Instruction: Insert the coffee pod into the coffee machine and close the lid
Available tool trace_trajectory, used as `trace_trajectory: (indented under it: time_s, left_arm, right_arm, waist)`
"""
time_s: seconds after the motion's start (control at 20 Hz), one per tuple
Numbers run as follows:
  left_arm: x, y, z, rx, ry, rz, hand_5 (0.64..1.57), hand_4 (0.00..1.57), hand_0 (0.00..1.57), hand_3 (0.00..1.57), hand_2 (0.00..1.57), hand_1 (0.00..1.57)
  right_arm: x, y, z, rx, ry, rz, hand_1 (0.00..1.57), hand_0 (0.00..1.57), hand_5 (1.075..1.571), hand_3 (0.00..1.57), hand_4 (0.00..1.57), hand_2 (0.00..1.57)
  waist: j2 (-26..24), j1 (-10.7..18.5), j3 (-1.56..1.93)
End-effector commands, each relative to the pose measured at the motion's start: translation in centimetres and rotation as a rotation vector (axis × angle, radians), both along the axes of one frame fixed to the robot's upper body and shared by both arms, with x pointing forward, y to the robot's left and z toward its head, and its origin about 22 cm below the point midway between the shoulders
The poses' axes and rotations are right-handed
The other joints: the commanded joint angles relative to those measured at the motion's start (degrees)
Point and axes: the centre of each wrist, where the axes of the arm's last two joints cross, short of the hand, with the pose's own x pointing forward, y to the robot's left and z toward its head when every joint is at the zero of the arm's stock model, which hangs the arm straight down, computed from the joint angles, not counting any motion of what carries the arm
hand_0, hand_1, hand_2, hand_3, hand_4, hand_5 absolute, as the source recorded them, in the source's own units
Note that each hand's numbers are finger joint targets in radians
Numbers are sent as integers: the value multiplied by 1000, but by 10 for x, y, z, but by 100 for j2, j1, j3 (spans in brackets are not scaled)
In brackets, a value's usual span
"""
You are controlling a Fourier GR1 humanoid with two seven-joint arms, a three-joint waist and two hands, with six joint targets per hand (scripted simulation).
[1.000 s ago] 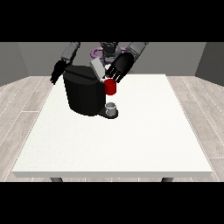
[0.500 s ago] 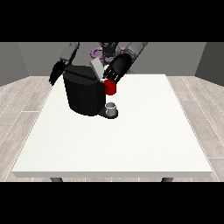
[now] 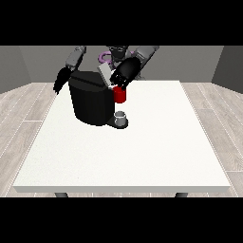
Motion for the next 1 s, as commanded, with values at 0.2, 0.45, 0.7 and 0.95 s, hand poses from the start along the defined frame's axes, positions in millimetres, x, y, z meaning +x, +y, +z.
trace_trajectory:
  time_s: [0.2,0.45,0.7,0.95]
  left_arm:
    - [-2,4,1,133,-85,33,1571,0,1212,1100,1225,1212]
    - [0,7,-11,148,-74,35,1571,0,1173,1017,1170,1173]
    - [1,18,-22,66,-54,23,1571,0,1110,973,1129,1110]
    - [-1,14,17,44,-163,24,1571,0,1247,957,1211,1247]
  right_arm:
    - [-4,9,-5,-3,-30,5,0,0,1571,0,0,0]
    - [-2,8,2,-16,-33,4,0,0,1571,0,0,0]
    - [-5,-18,-1,-6,-19,-2,0,0,1571,0,0,0]
    - [2,7,19,-26,-32,25,0,0,1571,0,0,0]
  waist:
    - [149,-88,2]
    - [250,-146,1]
    - [112,-152,1]
    - [378,-318,0]
